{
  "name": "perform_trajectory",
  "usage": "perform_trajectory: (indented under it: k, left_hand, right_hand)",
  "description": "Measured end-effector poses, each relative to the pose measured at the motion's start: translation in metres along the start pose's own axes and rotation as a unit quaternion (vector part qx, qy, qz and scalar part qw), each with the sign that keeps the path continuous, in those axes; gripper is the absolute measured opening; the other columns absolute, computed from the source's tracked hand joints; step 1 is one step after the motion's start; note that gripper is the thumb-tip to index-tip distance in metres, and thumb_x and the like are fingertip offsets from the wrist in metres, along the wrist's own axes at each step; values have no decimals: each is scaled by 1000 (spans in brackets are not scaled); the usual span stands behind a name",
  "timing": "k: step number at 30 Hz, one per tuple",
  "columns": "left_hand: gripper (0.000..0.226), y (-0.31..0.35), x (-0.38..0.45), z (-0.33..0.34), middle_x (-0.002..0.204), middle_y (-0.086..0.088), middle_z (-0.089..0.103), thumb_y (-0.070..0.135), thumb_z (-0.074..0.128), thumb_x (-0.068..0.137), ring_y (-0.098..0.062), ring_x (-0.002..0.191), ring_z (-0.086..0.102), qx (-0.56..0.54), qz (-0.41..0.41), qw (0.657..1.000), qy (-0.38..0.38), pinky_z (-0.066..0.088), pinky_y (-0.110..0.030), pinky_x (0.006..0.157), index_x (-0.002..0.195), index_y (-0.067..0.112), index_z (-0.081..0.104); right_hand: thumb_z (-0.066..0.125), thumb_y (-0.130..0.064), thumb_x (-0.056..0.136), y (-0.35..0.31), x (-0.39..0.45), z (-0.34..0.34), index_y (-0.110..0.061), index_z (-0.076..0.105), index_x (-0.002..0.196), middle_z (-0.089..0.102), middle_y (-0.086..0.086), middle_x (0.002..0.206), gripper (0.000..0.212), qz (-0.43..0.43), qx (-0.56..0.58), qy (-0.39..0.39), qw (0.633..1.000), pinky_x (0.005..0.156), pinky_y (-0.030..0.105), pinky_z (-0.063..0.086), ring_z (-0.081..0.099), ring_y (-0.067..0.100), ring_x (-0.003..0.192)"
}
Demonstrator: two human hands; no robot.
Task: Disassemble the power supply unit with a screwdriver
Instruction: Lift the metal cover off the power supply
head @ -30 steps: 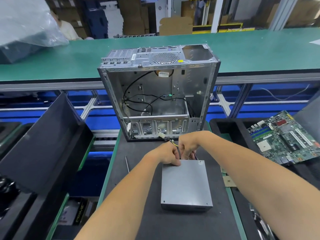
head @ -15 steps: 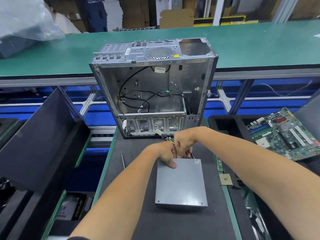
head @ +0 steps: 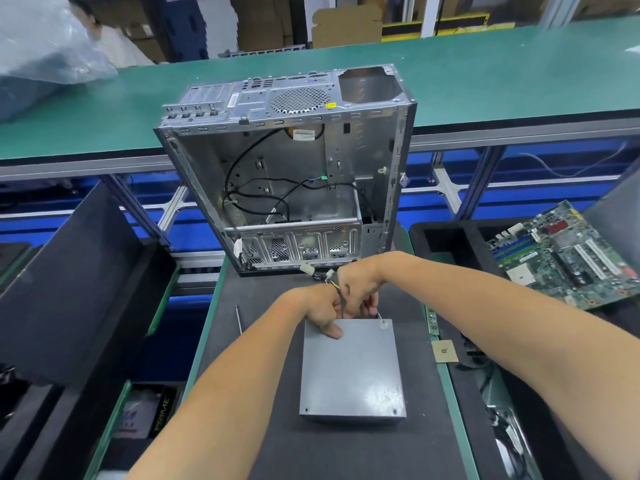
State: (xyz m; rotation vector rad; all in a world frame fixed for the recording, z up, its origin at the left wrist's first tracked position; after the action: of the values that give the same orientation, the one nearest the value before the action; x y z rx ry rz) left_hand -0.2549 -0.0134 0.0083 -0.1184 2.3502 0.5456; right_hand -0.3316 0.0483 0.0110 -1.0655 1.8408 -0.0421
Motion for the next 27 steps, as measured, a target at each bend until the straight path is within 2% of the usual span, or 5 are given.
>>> perform_trajectory:
  k: [7, 13, 20, 23, 27]
  left_hand:
    - [28, 0, -4, 1, 73, 6, 49, 20, 74, 78, -14, 70, 46, 9, 14, 1000, 5, 34, -20, 54, 71, 18, 47]
    - [23, -5, -9, 2, 71, 10, 51, 17, 77, 76, -8, 65, 46, -44, 15, 999, 7, 36, -21, 57, 87, 14, 57]
    - [23, -9, -10, 2, 78, 7, 56, 19, 78, 75, -14, 78, 51, -47, 7, 999, 2, 39, -25, 65, 88, 15, 59]
    - [23, -9, -10, 3, 80, 2, 54, 20, 76, 77, -16, 75, 48, -28, 14, 999, 4, 36, -24, 61, 86, 16, 55]
    - [27, -6, -9, 3, 70, 9, 47, 19, 73, 79, -10, 65, 46, -6, 27, 1000, 6, 33, -18, 53, 70, 21, 48]
  right_hand:
    - [70, -11, 81, -6, 4, 1, -9, 70, 64, 68, 4, 57, 17, -2, 0, -14, 1000, 50, 22, 53, 65, 16, 47]
    - [69, -12, 82, -8, 7, 3, -9, 70, 68, 68, 4, 62, 14, 6, -20, -17, 1000, 50, 22, 53, 64, 16, 48]
    - [69, -17, 82, -11, 7, 3, -5, 68, 68, 68, 1, 56, 19, 17, -40, -13, 999, 48, 21, 52, 62, 15, 45]
    - [69, -20, 83, -12, 7, 4, -7, 67, 63, 67, 0, 53, 24, 19, -46, -15, 999, 47, 20, 52, 62, 15, 44]
    - [68, -19, 82, -13, 8, 3, -7, 66, 61, 65, 0, 50, 24, 18, -61, -21, 998, 47, 20, 52, 61, 14, 42]
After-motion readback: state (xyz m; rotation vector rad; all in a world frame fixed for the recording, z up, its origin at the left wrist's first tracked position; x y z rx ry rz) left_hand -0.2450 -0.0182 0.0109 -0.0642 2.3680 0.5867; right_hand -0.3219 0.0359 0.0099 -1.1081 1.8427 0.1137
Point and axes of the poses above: each hand's wrist, its own x-axis towards the middle knuckle, its own z-axis out of the palm, y = z × x, the point moved 5 cm from there along x, towards the middle knuckle
